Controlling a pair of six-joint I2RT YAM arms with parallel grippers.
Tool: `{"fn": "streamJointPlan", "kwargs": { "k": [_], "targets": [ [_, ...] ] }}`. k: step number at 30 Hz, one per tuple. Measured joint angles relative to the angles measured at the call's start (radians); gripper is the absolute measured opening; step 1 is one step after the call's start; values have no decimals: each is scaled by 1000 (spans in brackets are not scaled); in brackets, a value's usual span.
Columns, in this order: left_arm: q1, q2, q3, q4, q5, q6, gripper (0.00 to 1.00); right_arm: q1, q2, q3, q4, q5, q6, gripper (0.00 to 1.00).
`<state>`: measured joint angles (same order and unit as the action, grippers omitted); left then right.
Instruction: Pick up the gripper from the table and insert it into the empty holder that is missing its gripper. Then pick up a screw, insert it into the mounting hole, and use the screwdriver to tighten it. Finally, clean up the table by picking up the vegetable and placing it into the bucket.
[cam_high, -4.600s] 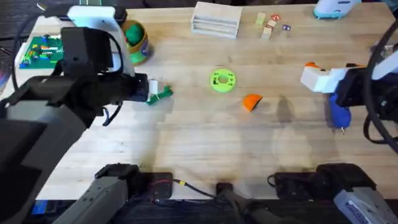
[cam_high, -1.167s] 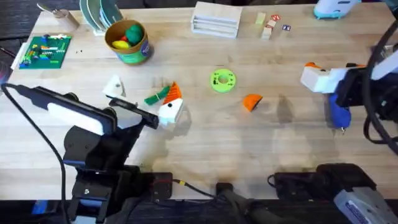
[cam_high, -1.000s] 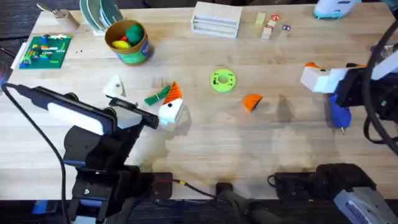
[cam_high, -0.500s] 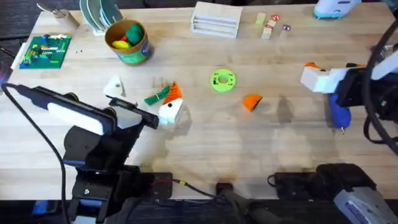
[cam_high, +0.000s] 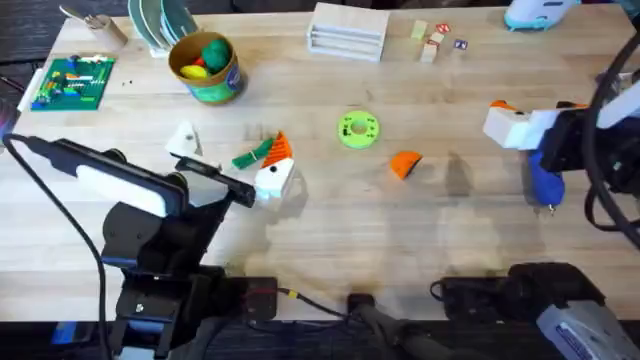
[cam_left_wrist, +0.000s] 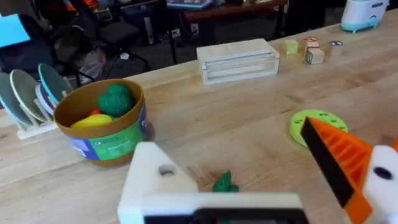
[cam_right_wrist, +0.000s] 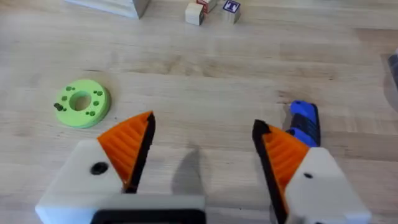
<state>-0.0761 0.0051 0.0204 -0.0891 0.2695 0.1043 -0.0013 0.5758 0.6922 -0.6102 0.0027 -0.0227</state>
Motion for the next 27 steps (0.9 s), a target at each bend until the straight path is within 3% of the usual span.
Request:
{"fn": "streamJointPlan", "kwargs": {
  "k": [14,19,23,27],
  "targets": [
    [0,0,0,1,0,0,992,0,0,0,13,0,0,991],
    [0,0,0,2,14,0,993,0,0,0,29,-59,0,991],
    [0,0,0,7,116,0,992,0,2,0,28,-97,0,991],
    [0,0,0,8,288,0,993,1,47,21,14,-111,0,991]
  ]
}}
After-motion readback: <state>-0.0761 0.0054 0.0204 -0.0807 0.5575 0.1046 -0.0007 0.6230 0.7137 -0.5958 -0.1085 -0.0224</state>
